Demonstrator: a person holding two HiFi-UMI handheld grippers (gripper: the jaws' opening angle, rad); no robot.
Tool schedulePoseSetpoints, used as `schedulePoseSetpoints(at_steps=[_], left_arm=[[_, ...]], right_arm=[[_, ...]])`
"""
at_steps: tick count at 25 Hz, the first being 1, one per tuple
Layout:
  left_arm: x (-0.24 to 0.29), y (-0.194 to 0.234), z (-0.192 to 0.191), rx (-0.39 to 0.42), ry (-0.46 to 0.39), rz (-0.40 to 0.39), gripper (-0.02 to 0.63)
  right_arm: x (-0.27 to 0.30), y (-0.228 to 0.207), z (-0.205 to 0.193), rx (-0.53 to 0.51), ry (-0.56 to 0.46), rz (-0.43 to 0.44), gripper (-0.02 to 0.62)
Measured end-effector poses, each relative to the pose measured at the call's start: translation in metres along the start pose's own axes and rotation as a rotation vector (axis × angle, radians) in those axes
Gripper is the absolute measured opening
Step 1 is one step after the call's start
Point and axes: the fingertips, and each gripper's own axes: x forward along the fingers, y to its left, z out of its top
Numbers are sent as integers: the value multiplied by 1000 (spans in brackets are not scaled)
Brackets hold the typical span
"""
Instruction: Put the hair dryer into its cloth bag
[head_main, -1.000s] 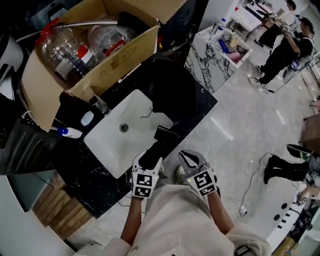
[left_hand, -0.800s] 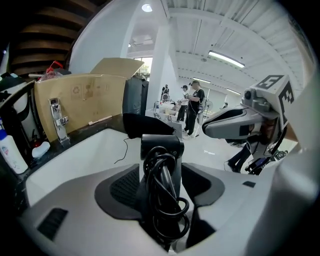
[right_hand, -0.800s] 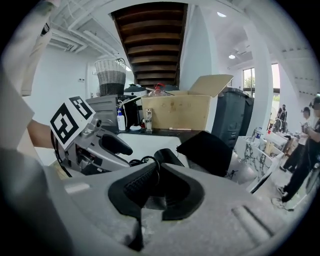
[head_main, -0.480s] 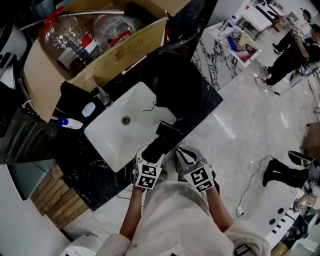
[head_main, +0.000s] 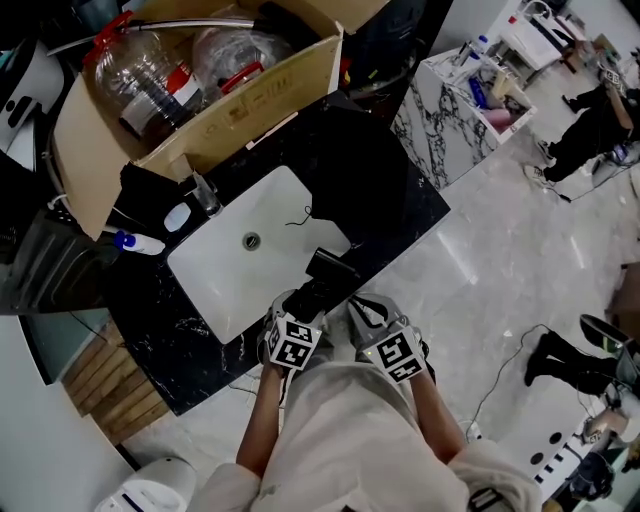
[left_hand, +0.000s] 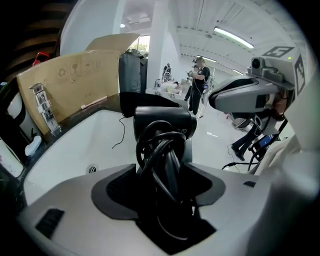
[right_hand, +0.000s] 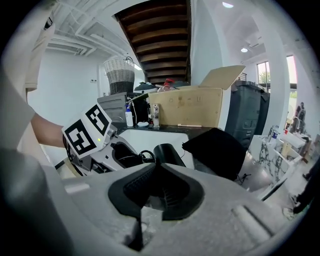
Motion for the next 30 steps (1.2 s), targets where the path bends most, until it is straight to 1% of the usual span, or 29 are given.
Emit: schedulePoseSetpoints(at_steps=[4,8,10,13,14,22,26,30], left_arm=[[7,0,-4,-2,49,9,278],[8,1,-5,-13,59,18,278],[9,0,-4,-4,61,15,275],[9,-5,-3,13,66,15,212],[9,-5,-3,10,67,16,203],[8,-5,-2,-1,65,34,189],[8,-3,1,-29,52,52,187],[7,-3,5,-90,29,67,187]], right_arm=[[1,-5,-3,-5,4,28,15],[3,-8,-7,-4,9,51,15],[4,-10,-7,-4,11,60,15],[4,-14,-7,-5,11,75,15],[4,-15,-7,-7,11,80,15],[3,-29,-6,-30,0,123,15],[3,-38,-4,-43,-6,145,15],[4,-49,-2,-57,-7,164,15]])
